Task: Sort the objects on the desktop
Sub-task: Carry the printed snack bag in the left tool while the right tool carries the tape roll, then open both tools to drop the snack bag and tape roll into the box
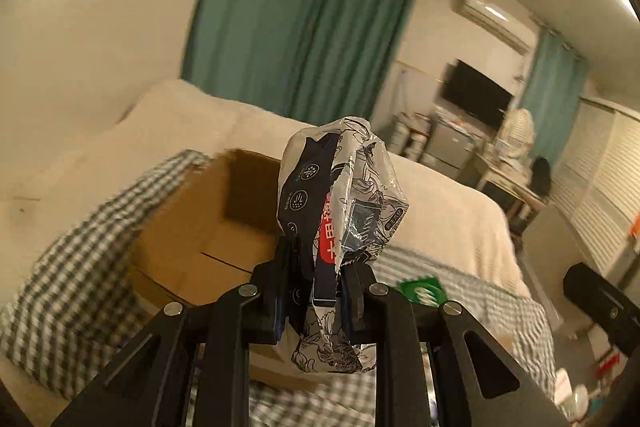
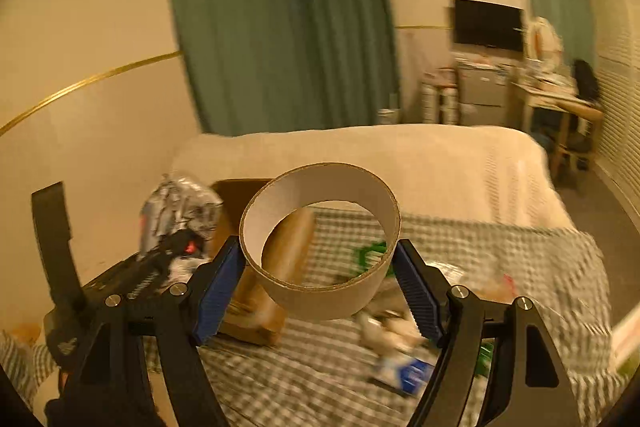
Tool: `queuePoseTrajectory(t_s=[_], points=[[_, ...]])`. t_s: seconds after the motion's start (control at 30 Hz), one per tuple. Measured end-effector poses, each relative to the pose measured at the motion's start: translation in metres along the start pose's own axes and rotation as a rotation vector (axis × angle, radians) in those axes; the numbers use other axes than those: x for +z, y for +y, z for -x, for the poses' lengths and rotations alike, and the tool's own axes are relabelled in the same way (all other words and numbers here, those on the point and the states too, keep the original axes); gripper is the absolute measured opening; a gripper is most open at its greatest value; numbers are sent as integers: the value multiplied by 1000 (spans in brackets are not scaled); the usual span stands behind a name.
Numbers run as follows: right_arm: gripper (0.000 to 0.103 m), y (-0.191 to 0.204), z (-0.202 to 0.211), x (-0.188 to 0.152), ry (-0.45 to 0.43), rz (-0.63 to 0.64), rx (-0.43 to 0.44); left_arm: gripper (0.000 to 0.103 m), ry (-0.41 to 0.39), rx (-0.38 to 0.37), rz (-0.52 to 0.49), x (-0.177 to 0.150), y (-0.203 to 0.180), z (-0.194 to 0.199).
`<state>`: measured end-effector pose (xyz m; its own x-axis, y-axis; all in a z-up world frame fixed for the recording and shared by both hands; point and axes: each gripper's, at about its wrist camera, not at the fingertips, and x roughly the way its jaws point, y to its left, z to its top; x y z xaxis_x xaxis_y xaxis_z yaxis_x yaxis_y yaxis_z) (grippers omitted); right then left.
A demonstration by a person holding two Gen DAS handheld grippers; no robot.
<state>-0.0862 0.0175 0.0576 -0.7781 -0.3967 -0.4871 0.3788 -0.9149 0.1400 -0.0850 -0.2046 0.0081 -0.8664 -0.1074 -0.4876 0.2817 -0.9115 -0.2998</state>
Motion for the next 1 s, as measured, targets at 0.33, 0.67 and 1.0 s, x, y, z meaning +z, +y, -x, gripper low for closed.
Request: queuePoseTrajectory(t_s=[0.33, 0.67, 1.0], points=[[75, 62, -133, -2, 174, 35, 140, 20, 76, 104, 18, -6, 60, -65], [90, 58, -164, -12, 185, 16, 145, 78, 69, 143, 25, -15, 56, -53], [91, -8, -50, -9, 73, -38, 21, 85, 49, 41, -42, -21, -12, 7]])
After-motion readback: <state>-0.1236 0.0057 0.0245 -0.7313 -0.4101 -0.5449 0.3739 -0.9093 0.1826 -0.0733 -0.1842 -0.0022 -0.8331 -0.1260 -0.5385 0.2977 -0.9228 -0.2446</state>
